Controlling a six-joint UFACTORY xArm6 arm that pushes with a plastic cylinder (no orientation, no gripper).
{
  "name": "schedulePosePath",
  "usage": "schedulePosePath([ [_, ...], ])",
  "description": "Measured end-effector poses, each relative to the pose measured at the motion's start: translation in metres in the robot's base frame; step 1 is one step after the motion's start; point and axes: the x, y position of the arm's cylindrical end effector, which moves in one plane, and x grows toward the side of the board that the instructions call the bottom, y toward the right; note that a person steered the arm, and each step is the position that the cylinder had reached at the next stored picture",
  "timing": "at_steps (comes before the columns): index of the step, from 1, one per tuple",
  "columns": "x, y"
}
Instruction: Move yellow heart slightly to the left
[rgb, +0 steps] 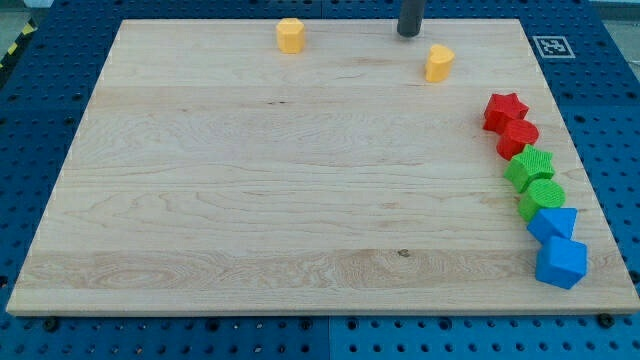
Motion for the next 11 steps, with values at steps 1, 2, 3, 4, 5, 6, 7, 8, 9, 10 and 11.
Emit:
schedulePosePath([
  [1, 0.025, 0.059],
  [2, 0.079, 0.077],
  [3, 0.091, 0.077],
  [4, 0.094, 0.074],
  [5, 0.1, 0.047],
  [6, 0.1, 0.028],
  [7, 0.1, 0.017],
  [8, 0.1, -0.012],
  [9, 0.1, -0.026],
  [10, 0.1, -0.026],
  [11, 0.108, -0.007],
])
